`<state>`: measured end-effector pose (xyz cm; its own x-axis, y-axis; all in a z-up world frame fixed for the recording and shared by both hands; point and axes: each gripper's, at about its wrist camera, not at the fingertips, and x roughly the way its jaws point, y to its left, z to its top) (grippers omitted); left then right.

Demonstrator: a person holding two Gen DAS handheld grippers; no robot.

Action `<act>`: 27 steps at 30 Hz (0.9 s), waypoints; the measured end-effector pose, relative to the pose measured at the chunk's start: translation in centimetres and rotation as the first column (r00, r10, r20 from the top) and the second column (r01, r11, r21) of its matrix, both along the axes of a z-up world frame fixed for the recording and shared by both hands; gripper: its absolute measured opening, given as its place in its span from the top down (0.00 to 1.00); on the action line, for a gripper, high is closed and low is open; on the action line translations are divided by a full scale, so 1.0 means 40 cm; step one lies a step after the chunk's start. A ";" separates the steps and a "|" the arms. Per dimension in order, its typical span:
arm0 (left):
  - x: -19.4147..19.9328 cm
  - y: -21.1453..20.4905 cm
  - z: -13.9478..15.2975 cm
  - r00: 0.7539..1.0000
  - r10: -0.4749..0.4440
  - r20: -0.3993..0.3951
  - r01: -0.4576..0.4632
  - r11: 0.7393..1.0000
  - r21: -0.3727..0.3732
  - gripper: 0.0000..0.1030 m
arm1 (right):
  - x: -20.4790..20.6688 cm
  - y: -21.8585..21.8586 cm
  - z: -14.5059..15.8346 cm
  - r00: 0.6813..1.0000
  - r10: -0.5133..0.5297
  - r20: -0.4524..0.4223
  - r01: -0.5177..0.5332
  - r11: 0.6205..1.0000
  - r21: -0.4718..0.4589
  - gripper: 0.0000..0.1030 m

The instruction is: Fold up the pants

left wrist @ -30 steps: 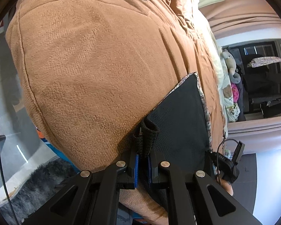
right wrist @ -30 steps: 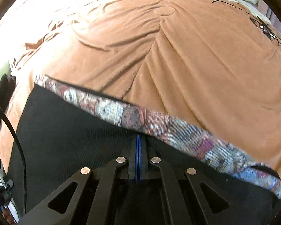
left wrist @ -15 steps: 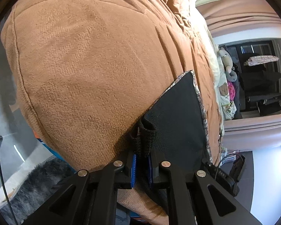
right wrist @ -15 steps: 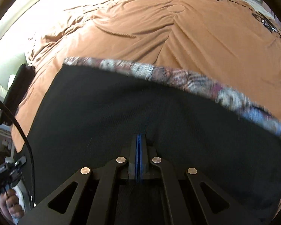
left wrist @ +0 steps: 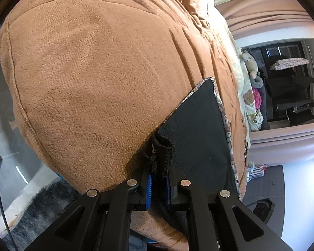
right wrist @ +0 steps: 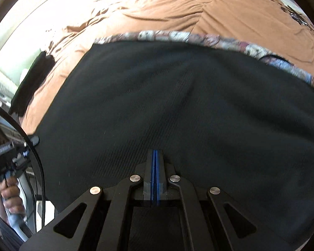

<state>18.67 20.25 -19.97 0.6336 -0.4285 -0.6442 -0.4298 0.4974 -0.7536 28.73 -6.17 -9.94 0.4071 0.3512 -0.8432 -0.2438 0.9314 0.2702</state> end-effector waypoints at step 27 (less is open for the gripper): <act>0.017 -0.022 0.149 0.982 -0.055 0.180 0.056 0.998 0.002 0.92 | -0.052 0.016 0.012 1.000 0.018 -0.014 -0.016 0.992 0.124 1.00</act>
<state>19.35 19.37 -14.02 0.7142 -0.4680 -0.5205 -0.2587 0.5145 -0.8176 26.66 -5.52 -9.47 0.3876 0.4596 -0.7991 -0.2539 0.8865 0.3867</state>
